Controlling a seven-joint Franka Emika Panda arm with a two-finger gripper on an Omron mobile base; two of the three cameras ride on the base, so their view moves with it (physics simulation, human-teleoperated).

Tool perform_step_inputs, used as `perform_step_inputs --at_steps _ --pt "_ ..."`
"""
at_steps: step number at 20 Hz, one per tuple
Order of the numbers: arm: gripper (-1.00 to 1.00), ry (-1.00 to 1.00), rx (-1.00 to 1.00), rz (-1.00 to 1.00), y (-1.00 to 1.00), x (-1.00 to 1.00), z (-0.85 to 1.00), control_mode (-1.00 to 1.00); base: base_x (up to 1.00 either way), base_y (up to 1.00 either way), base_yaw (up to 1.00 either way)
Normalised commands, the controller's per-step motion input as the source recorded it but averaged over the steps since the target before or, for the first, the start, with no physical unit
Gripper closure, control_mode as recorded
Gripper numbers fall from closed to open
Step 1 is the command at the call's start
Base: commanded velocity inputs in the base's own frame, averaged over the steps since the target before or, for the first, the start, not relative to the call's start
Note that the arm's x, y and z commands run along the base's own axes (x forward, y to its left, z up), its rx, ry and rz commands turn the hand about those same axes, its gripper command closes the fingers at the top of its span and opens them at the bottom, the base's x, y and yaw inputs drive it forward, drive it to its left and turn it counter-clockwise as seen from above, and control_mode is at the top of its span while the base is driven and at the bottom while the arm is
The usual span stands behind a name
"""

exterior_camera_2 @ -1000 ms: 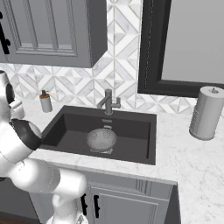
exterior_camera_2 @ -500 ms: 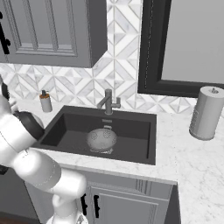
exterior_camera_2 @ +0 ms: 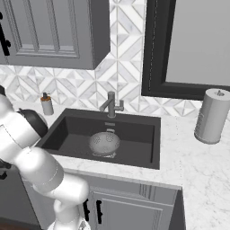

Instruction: Put the colander in the sink, put the peach in the colander, and turn on the sink faucet and pour water over the colander.

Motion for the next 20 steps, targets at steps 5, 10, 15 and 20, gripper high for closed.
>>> perform_step_inputs --at_steps 5,10,15,20 --pt "-1.00 0.00 0.00 0.00 0.05 0.00 -0.01 -1.00 0.00 0.00 0.00" --pt "-1.00 0.00 0.00 0.00 0.00 0.00 -0.05 -1.00 0.00 0.00 0.00" --pt "-1.00 0.00 0.00 0.00 0.12 0.09 -0.24 -1.00 0.00 0.00 0.00" --pt "-1.00 0.00 0.00 0.00 0.13 0.33 -0.34 -1.00 0.00 0.00 0.00"
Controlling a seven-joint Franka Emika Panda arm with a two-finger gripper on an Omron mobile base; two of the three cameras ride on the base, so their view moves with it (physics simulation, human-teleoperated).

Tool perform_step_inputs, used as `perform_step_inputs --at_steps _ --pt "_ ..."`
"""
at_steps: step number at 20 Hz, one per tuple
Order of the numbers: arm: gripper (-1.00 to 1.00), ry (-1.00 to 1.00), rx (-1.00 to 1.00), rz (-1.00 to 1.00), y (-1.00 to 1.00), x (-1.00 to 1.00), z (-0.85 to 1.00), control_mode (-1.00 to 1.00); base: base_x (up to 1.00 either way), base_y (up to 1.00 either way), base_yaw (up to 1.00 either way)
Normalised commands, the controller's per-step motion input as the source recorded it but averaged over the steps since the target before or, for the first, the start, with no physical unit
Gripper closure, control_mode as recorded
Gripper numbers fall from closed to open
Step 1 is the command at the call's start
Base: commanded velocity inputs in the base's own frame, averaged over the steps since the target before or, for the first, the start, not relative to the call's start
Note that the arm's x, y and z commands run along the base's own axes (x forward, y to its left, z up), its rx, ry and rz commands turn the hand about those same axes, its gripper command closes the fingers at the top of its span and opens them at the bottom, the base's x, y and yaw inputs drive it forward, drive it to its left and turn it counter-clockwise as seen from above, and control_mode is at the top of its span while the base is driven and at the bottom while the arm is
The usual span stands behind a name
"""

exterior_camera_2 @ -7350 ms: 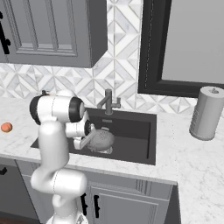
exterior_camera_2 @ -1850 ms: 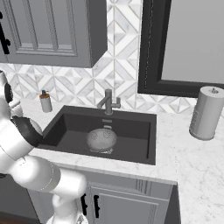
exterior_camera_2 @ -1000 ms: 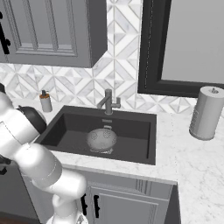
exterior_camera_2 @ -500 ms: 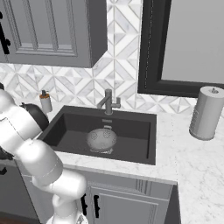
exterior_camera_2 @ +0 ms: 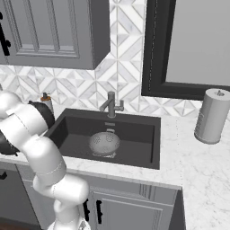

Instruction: Put the colander in the sink, put the peach in the colander, and turn on the sink faucet and pour water over the colander.

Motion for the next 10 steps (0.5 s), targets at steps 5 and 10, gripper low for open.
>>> perform_step_inputs --at_steps 5,10 --pt "-1.00 0.00 0.00 0.00 0.30 0.39 -0.23 -1.00 0.00 0.00 0.00" --pt "-1.00 0.01 -0.02 0.00 0.37 0.06 -0.01 -1.00 0.00 0.00 0.00"
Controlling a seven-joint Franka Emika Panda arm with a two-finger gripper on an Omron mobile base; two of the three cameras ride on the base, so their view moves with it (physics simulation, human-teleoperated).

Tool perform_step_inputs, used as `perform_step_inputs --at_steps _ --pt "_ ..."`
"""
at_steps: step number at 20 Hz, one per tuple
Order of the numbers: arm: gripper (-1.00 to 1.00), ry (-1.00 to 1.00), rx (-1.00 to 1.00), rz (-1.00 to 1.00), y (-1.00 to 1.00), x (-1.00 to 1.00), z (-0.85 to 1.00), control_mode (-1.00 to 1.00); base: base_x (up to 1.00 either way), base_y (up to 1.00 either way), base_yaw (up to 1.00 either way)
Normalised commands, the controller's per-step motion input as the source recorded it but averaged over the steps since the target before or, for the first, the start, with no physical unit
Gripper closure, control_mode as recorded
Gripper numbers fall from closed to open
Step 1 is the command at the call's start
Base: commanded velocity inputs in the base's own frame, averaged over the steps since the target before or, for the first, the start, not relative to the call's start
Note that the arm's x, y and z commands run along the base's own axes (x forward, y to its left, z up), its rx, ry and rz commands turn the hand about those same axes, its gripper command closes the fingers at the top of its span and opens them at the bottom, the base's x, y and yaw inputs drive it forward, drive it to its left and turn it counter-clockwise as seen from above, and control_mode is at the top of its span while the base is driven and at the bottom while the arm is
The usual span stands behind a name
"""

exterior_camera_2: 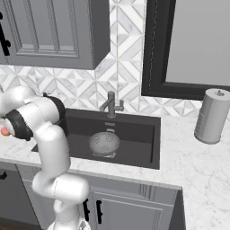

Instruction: Put the colander in the sink, put the peach in the colander, and turn on the sink faucet and pour water over the colander.

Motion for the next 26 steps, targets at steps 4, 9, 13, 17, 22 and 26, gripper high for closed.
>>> perform_step_inputs --at_steps 4,9,13,17,22,26 --pt "-1.00 0.04 -0.06 0.00 0.24 0.02 0.00 -1.00 0.00 0.00 0.00" --pt "-1.00 0.00 -0.06 0.00 0.01 0.16 -0.06 -1.00 0.00 0.00 0.00" --pt "-1.00 0.00 -0.06 0.00 0.04 0.24 -0.18 -1.00 0.00 0.00 0.00" --pt "-1.00 0.00 -0.06 0.00 0.09 0.27 -0.27 -1.00 0.00 0.00 0.00" --pt "-1.00 0.03 -0.07 0.00 0.20 0.26 -0.30 -1.00 0.00 0.00 0.00" --pt "-1.00 0.05 -0.05 0.00 0.25 0.25 -0.18 -1.00 0.00 0.00 0.00"
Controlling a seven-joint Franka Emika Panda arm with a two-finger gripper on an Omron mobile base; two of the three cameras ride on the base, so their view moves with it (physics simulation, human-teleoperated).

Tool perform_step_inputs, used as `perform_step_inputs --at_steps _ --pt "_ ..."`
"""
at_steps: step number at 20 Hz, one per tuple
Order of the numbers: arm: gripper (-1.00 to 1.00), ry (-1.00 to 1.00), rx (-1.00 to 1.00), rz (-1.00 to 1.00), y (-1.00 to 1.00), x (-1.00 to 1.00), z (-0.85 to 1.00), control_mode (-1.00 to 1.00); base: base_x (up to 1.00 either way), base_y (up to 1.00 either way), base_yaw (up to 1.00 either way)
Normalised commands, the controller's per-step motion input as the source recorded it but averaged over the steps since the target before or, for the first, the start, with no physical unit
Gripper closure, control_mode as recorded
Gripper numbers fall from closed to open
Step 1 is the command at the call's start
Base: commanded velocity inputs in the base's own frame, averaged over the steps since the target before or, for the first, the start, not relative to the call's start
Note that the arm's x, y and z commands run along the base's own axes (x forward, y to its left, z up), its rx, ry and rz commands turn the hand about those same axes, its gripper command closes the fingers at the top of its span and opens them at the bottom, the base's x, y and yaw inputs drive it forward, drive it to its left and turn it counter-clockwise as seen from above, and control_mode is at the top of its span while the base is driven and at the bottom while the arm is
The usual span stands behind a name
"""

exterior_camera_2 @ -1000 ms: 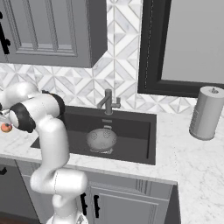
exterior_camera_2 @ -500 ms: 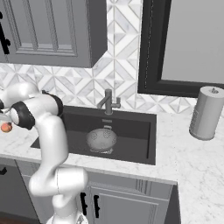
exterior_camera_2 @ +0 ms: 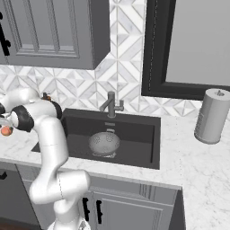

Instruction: Put the colander in the sink, put the peach in the colander, and turn on the sink faucet and pour water over the colander.

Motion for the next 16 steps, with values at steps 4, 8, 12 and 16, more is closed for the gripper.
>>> perform_step_inputs --at_steps 4,8,12,16 --pt "-1.00 0.05 -0.02 0.00 0.19 0.24 -0.08 -1.00 0.00 0.00 0.00" --pt "-1.00 0.03 -0.02 0.00 0.15 0.24 -0.15 -1.00 0.00 0.00 0.00" --pt "-1.00 0.01 -0.02 0.00 0.07 0.12 -0.23 -1.00 0.00 0.00 0.00" --pt "-1.00 0.00 0.00 0.00 0.00 0.00 -0.23 -1.00 0.00 0.00 0.00"
